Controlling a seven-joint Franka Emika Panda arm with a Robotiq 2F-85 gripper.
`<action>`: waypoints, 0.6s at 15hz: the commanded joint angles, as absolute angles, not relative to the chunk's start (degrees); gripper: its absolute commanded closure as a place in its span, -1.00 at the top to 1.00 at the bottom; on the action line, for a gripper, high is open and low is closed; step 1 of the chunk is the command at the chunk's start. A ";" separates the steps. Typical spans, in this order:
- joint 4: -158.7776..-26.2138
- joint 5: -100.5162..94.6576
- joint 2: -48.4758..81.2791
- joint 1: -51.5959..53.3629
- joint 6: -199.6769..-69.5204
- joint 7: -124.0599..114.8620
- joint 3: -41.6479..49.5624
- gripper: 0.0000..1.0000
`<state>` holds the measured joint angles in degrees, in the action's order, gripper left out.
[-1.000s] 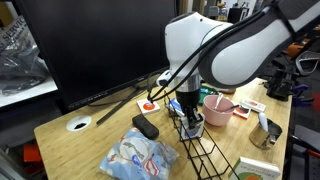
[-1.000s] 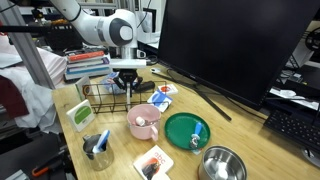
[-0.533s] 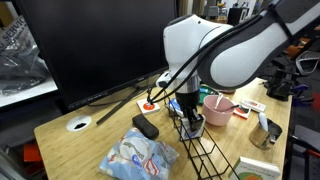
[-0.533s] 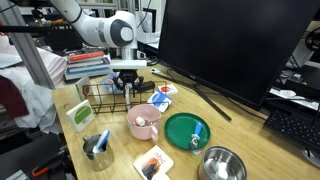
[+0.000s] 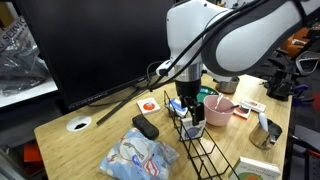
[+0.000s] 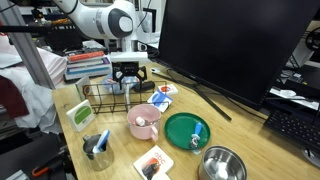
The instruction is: Pick up the blue and white book from the right side of the desk and put it in the black holder
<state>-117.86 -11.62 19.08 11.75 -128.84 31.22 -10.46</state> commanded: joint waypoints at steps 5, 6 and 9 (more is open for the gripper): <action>-126.92 -7.58 8.24 10.80 -128.25 30.70 -13.07 1.00; -128.73 -5.88 6.30 10.85 -128.86 31.11 -13.62 1.00; -125.81 -7.67 8.98 11.47 -127.45 30.71 -13.27 1.00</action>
